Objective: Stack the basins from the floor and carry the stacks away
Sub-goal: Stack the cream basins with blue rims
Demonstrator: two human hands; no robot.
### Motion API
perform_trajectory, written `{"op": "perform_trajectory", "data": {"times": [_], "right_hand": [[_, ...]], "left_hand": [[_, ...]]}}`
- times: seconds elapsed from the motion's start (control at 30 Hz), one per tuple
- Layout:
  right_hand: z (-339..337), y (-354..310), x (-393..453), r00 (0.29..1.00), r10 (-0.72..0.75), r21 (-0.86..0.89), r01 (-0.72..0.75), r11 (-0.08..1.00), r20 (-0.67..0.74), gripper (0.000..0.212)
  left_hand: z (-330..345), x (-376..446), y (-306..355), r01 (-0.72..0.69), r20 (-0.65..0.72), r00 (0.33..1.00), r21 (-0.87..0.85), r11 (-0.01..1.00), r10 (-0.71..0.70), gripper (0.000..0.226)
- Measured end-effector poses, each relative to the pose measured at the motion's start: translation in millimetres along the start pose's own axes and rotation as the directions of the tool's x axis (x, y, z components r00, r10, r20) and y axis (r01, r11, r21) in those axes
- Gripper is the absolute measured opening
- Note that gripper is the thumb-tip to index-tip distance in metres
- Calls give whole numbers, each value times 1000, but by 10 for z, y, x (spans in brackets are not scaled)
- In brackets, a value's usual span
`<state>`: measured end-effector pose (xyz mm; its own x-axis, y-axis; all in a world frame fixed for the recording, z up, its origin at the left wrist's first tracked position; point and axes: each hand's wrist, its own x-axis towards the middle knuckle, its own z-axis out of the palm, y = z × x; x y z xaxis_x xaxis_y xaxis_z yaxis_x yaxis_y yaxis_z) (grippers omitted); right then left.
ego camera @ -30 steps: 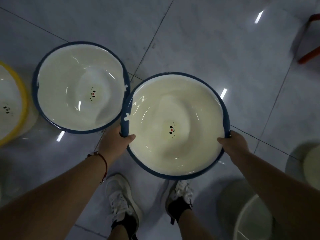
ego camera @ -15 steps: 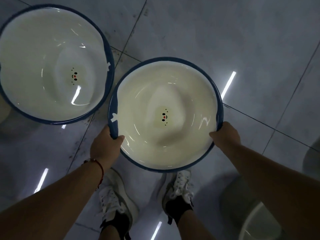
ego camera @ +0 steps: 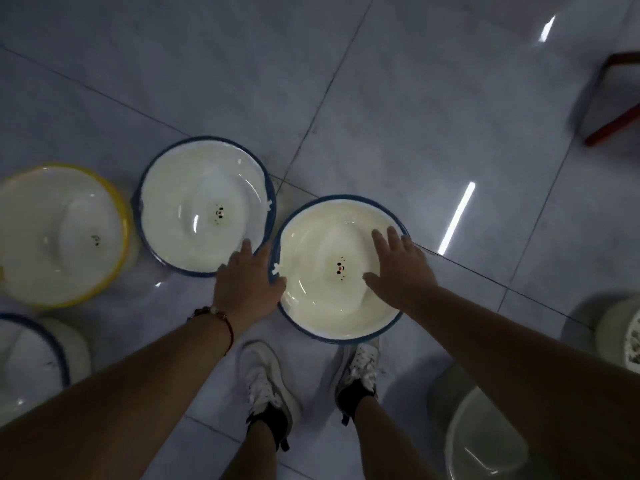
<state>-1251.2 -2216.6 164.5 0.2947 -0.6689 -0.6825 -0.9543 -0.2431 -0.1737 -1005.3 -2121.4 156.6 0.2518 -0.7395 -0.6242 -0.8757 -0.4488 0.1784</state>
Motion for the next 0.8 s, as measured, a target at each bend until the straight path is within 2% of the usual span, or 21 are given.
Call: {"op": "perform_trajectory", "data": {"times": [0.17,0.3,0.47,0.7,0.8], "right_hand": [[-673,-777,-692,979,-203,-103,201,974,-19,84],[-737,-1376,-951,956,-292,-198,283,939,-18,82],[-273,-2241,-994,951,-303,-321,304,897,54,83],[796,-3903,-1134,921,-376,-419,382,824,100,87],[1155,-4608,-1234,906,-398,-437,419,796,144,86]], "left_hand": [[-821,-767,-167,0,-15,1000,14,1000,0,81],[-995,-1156,-669,41,-76,996,-6,999,-42,83],[-744,-1480,-1706,163,-58,985,-28,986,-164,81],[-162,-2269,-3757,371,-13,928,-32,928,-372,83],[-10,-2588,-4480,408,-16,913,-19,913,-408,84]]}}
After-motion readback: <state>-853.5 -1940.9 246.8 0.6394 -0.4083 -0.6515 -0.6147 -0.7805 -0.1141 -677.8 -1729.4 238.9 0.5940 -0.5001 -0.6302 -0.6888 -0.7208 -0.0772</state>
